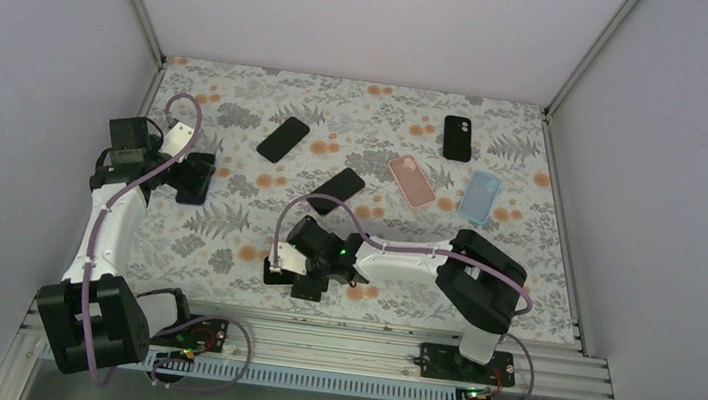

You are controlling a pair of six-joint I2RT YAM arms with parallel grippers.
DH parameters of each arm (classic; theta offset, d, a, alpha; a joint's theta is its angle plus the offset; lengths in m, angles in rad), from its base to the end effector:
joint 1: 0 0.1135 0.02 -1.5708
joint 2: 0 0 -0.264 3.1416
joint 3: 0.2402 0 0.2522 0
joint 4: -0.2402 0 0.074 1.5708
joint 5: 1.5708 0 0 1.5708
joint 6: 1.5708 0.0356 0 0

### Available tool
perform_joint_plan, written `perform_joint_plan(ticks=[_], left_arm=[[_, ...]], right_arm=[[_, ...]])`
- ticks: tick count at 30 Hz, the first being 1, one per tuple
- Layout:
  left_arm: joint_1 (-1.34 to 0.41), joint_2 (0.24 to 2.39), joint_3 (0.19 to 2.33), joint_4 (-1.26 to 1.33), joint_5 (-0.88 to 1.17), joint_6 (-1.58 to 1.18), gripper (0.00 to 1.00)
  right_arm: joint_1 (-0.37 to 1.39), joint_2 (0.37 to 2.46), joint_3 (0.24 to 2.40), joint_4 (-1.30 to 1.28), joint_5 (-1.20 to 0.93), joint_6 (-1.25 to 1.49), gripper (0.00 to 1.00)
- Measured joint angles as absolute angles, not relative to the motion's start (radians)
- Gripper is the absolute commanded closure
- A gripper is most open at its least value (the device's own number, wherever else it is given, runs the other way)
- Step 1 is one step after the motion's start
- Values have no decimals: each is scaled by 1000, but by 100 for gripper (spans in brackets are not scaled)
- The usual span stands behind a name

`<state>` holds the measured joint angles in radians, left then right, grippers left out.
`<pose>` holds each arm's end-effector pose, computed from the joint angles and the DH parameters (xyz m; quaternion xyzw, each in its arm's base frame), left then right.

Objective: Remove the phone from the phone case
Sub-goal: Pick up the phone at the center of the board.

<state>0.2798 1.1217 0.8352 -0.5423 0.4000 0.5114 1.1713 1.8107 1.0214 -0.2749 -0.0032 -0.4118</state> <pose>0.2244 0.0500 0.2609 0.1771 0.8989 -0.0339 0.3992 0.1364 0.3234 0.1425 -0.6890 0.6800 0.0943 0.2322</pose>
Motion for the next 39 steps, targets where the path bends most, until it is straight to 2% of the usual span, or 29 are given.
perform_joint_plan(ticks=[9, 24, 39], left_arm=[[289, 1121, 802, -520, 416, 512, 0], [302, 1126, 780, -506, 468, 533, 0], [332, 1143, 733, -487, 506, 557, 0]], right_arm=[[1171, 1785, 999, -265, 38, -485, 0], [1108, 1828, 1085, -440, -134, -624, 0], [1079, 1840, 1119, -479, -144, -723, 0]])
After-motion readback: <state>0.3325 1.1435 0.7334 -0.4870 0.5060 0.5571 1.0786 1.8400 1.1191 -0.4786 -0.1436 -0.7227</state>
